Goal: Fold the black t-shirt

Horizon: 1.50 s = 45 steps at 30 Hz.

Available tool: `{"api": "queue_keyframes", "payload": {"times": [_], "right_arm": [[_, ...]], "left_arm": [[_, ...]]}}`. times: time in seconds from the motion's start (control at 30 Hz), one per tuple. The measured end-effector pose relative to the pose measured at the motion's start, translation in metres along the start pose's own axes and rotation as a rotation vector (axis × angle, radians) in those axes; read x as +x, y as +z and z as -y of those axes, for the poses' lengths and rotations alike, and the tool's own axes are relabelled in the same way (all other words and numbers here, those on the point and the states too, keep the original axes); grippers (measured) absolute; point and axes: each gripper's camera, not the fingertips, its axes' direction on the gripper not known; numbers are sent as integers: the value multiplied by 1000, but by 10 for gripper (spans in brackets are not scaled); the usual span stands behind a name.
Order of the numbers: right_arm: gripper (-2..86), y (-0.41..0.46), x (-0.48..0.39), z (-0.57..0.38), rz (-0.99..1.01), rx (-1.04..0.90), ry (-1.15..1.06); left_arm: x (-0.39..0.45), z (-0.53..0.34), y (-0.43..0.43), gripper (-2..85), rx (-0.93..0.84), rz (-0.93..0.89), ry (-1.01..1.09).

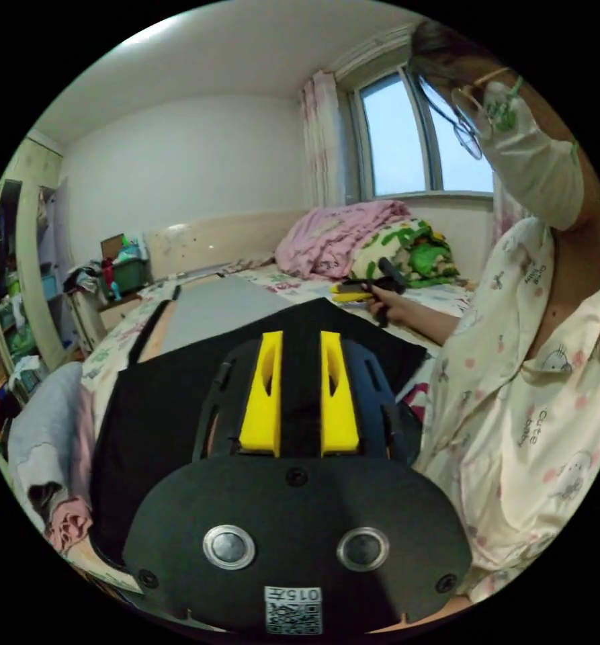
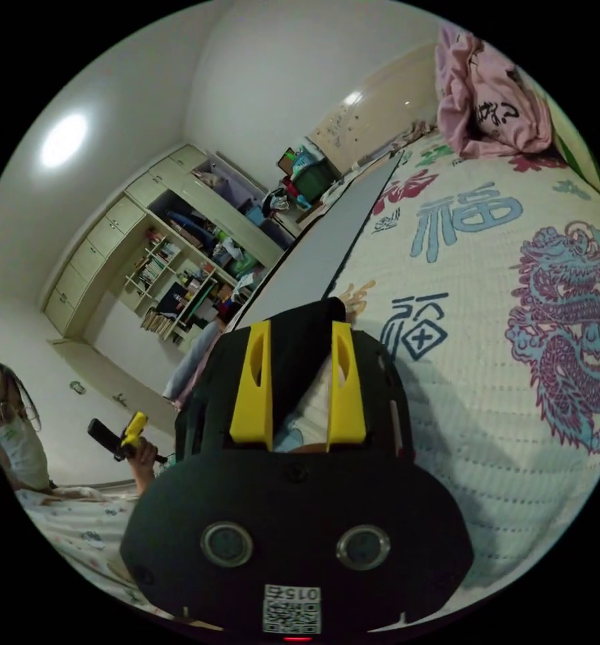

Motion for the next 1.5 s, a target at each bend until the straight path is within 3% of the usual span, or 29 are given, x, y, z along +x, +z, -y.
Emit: {"api": "queue_keyframes", "payload": {"times": [0.3,0.53,0.8,0.93,1.13,1.5], "right_arm": [[124,18,31,60,1,-155,97],[70,7,33,61,65,-211,65],[32,-17,33,50,79,-213,48],[15,-35,27,41,46,-197,22],[7,-55,19,23,-10,-182,-7],[9,-73,21,-23,12,-198,19]], "left_arm": [[32,45,134,144,-296,-333,259],[47,67,218,125,-486,-369,300],[70,87,246,25,-511,-215,365],[61,104,245,6,-454,-275,308],[57,129,243,11,-346,-312,252],[146,151,348,106,-552,-349,409]]}}
